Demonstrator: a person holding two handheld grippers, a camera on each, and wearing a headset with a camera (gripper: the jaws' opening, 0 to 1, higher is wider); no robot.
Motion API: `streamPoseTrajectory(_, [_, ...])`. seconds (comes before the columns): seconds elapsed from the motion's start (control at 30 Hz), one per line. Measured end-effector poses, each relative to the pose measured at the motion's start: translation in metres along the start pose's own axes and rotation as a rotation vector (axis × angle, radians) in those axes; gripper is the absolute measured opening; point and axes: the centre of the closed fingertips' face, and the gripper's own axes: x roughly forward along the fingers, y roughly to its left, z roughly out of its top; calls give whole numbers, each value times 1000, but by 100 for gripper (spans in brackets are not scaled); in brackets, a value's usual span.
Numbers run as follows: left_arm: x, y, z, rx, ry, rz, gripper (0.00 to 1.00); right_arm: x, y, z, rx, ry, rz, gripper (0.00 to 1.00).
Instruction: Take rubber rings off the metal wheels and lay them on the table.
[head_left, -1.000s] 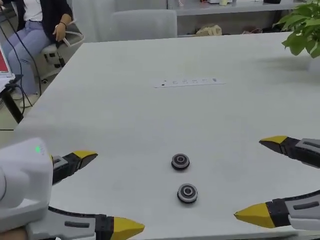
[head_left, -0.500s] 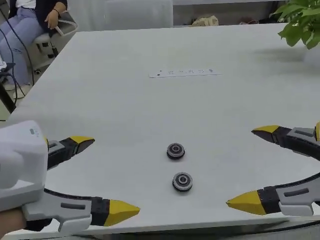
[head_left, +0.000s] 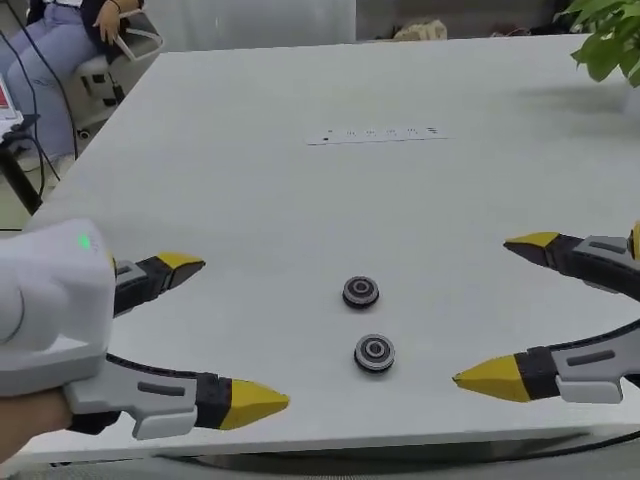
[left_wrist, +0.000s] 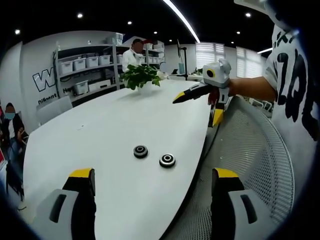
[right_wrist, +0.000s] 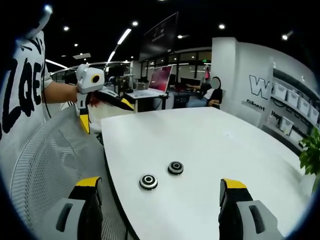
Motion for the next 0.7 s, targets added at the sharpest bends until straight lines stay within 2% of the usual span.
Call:
streamPoseTrajectory(0.4, [11,8,5,6,-5,-14,92,11,-9,2,-31,-1,33,96])
streamPoseTrajectory(0.7, [21,13,6,10,2,-34,88,20,-14,-3,-42,10,56,93])
